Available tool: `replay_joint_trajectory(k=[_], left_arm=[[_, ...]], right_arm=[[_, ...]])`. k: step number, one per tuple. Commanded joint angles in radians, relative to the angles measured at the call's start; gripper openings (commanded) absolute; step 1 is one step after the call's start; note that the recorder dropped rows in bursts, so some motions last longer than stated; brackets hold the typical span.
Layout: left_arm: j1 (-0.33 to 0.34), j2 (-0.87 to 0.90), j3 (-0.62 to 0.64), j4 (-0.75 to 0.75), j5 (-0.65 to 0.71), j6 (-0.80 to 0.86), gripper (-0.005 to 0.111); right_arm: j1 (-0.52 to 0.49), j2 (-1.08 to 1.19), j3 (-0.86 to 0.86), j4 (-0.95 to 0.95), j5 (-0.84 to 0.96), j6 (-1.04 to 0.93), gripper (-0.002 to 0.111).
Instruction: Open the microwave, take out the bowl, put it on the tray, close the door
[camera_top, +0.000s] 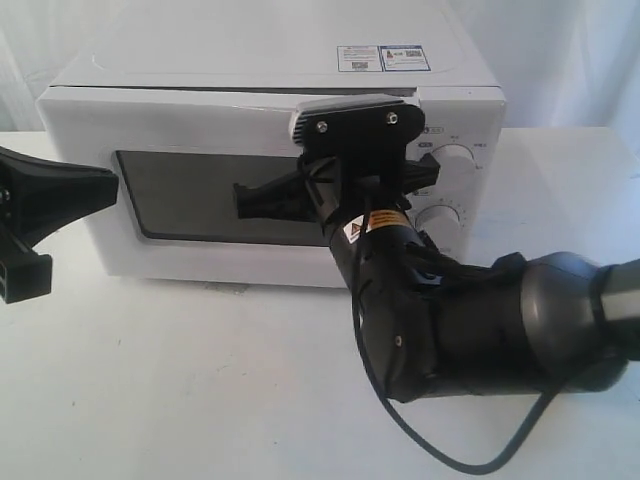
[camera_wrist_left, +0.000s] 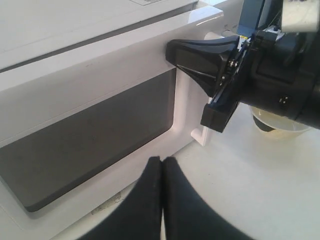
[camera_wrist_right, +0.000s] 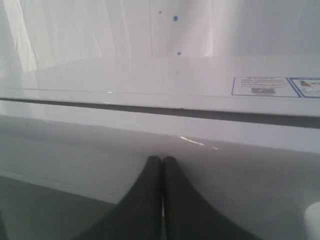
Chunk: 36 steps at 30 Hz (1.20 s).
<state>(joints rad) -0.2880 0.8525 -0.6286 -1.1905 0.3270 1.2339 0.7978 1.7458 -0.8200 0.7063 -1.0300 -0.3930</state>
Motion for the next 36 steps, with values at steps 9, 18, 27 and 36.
replay_joint_trajectory(k=[9,18,27,36], left_arm=[[-0.003,-0.007,0.007,-0.028,0.020,-0.005,0.000],[-0.003,-0.007,0.007,-0.028,0.020,-0.005,0.000],[-0.003,-0.007,0.007,-0.028,0.004,-0.005,0.000],[-0.003,-0.007,0.007,-0.028,0.000,-0.003,0.000]], right_arm=[[-0.030,0.065,-0.056,0.087,-0.059,-0.055,0.000],[-0.042,0.089,-0.056,0.086,-0.074,-0.055,0.000],[-0.027,0.050,-0.037,0.083,-0.021,-0.055,0.000],[0.073,-0.134,0.047,0.082,0.101,-0.296,0.000]])
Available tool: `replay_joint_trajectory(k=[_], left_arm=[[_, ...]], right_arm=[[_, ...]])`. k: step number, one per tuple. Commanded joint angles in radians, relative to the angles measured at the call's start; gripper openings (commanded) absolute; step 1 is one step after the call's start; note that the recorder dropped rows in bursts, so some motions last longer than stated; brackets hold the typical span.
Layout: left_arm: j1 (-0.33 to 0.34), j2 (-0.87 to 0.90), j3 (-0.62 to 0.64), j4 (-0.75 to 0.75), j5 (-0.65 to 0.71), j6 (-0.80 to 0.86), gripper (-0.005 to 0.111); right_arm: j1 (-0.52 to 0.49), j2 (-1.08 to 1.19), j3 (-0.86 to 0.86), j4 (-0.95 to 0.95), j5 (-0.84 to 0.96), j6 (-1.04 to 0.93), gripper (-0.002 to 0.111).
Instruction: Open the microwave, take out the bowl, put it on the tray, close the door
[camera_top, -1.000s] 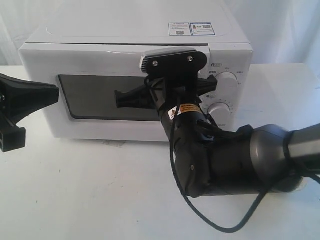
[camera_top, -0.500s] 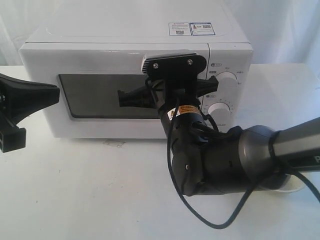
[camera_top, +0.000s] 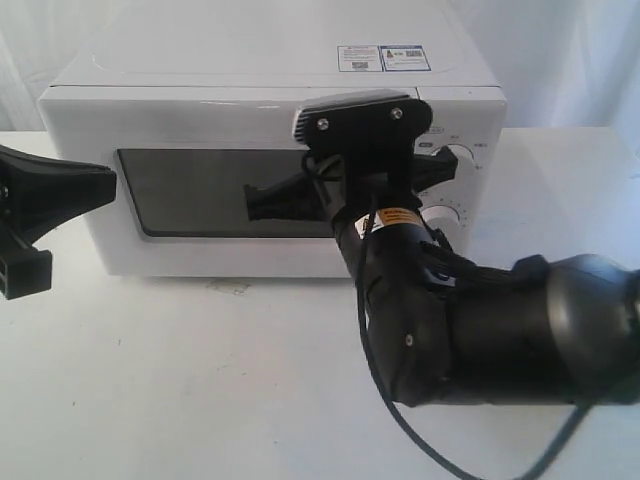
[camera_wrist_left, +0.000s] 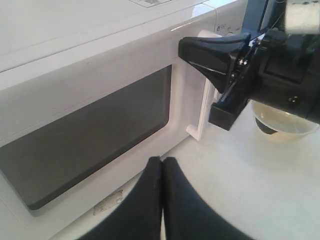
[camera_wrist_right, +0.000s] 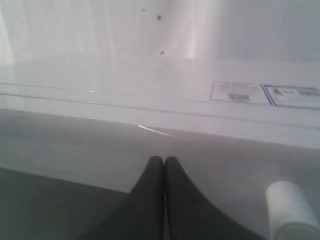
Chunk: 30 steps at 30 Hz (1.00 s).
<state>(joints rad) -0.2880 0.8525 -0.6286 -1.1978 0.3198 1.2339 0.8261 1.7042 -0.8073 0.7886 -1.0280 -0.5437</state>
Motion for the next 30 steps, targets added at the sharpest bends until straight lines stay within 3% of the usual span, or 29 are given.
replay_joint_trajectory(k=[1,5,14,30], left_arm=[[-0.003,-0.007,0.007,-0.021,0.007,-0.003,0.000],[-0.003,-0.007,0.007,-0.021,0.011,-0.003,0.000],[-0.003,-0.007,0.007,-0.021,0.017,-0.007,0.000],[-0.003,-0.007,0.007,-0.021,0.013,-0.003,0.000]], right_arm=[[0.054,-0.119,0.042,-0.001,0.144,-0.173,0.000],[0.090,-0.215,0.091,0.000,0.255,-0.223,0.000],[0.130,-0.406,0.214,0.076,0.267,-0.236,0.000],[0.130,-0.423,0.218,0.109,0.262,-0.236,0.000]])
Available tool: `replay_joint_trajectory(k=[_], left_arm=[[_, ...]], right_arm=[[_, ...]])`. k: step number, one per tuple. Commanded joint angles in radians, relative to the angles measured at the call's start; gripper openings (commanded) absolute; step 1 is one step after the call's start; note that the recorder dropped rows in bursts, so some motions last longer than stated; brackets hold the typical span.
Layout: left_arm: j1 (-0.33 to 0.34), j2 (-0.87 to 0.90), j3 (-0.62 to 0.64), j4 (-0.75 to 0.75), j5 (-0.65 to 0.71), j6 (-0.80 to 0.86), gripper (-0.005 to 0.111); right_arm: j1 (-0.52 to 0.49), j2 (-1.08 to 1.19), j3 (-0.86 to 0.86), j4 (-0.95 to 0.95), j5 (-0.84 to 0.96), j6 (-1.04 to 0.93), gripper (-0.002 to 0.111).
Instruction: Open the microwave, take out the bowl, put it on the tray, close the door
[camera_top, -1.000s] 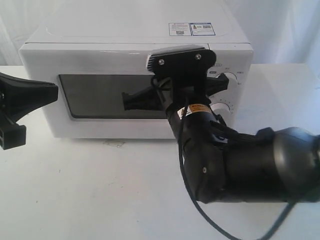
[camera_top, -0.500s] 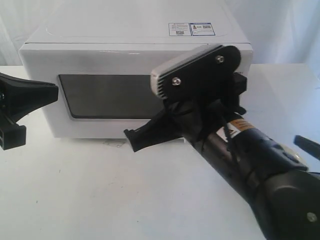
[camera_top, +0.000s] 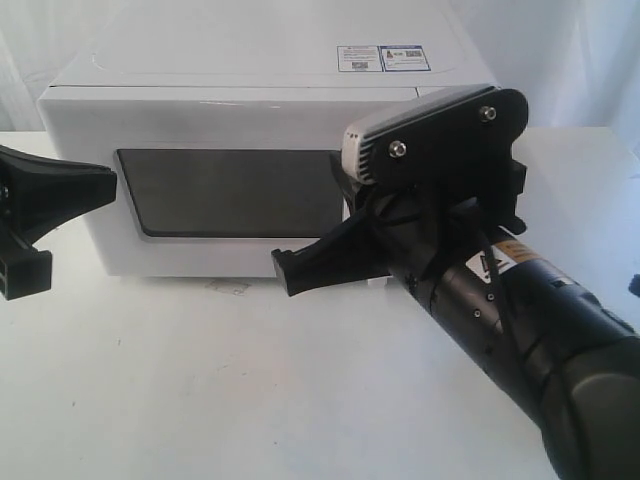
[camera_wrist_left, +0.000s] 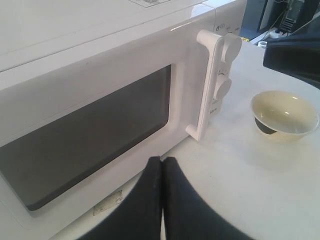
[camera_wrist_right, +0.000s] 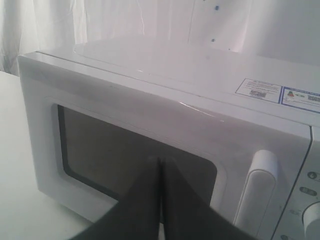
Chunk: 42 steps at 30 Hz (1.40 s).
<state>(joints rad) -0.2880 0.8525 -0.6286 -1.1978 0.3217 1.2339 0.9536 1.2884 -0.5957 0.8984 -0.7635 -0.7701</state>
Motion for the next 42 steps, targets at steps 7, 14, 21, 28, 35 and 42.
replay_joint_trajectory(k=[7,14,21,28,35,42], left_arm=[[-0.003,-0.007,0.007,0.016,0.011,0.000,0.000],[-0.003,-0.136,0.000,0.236,0.029,-0.005,0.000],[0.081,-0.470,0.006,0.430,0.075,-0.323,0.000],[0.222,-0.701,0.100,0.808,0.101,-0.952,0.000],[0.263,-0.728,0.224,1.036,0.118,-1.333,0.000],[0.263,-0.730,0.392,1.036,-0.111,-1.361,0.000]], right_arm=[[0.003,-0.007,0.007,-0.001,-0.002,-0.010,0.000],[0.003,-0.007,0.007,-0.001,-0.002,-0.010,0.000],[0.003,-0.007,0.007,-0.001,-0.006,-0.010,0.000],[0.003,-0.007,0.007,-0.001,-0.008,0.006,0.000],[0.003,-0.007,0.007,-0.001,-0.006,0.008,0.000],[0.003,-0.007,0.007,-0.001,-0.008,0.008,0.000]])
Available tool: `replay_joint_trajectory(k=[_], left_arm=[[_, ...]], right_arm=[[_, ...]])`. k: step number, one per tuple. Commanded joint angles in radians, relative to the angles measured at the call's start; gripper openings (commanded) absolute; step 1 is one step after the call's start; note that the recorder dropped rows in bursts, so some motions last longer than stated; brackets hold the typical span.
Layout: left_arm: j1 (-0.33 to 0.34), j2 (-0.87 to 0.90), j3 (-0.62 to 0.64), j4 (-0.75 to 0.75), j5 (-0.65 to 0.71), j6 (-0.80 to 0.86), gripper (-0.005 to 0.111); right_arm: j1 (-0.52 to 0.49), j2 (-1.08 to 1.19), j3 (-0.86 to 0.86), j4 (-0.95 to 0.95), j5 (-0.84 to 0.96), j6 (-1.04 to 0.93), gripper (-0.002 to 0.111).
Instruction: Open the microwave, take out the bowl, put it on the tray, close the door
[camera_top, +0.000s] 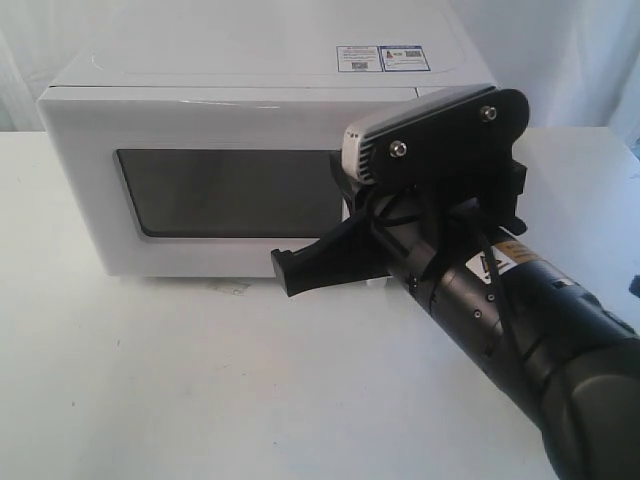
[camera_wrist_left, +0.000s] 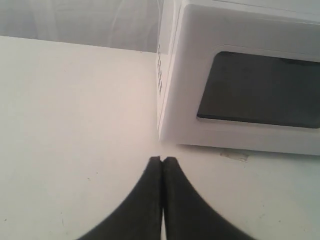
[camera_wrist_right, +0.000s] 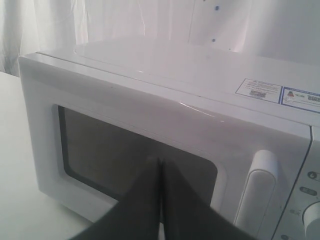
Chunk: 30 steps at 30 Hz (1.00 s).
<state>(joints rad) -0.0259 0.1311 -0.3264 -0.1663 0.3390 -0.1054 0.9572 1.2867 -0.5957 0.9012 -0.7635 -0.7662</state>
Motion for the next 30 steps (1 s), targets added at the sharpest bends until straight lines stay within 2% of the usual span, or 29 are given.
replay_joint_trajectory(k=[1,5,6,7,8,11,15,19,30], left_arm=[[0.001,-0.025,0.143,0.004,-0.199,-0.022,0.000],[0.001,-0.095,0.326,0.004,-0.423,-0.045,0.000],[0.001,-0.111,0.326,0.004,-0.458,-0.050,0.000],[0.003,-0.128,0.326,0.013,-0.386,-0.047,0.000],[0.003,-0.131,0.326,0.029,-0.384,-0.045,0.000],[0.003,-0.131,0.326,0.194,-0.291,-0.045,0.000],[0.028,-0.131,0.326,0.236,-0.117,-0.045,0.000],[0.083,-0.131,0.326,0.236,-0.107,-0.045,0.000],[0.083,-0.131,0.326,0.236,-0.138,-0.045,0.000]], right_arm=[[-0.001,-0.005,0.007,-0.004,-0.008,0.004,0.000],[-0.001,-0.005,0.007,-0.004,-0.008,0.004,0.000],[-0.001,-0.005,0.007,-0.004,-0.006,0.004,0.000],[-0.001,-0.005,0.007,-0.004,-0.006,0.004,0.000],[-0.001,-0.005,0.007,-0.004,-0.006,0.004,0.000],[-0.001,-0.005,0.007,-0.004,-0.008,0.004,0.000],[-0.001,-0.005,0.007,-0.004,-0.008,0.004,0.000],[-0.001,-0.005,0.007,-0.004,-0.008,0.004,0.000],[-0.001,-0.005,0.007,-0.004,-0.008,0.004,0.000]])
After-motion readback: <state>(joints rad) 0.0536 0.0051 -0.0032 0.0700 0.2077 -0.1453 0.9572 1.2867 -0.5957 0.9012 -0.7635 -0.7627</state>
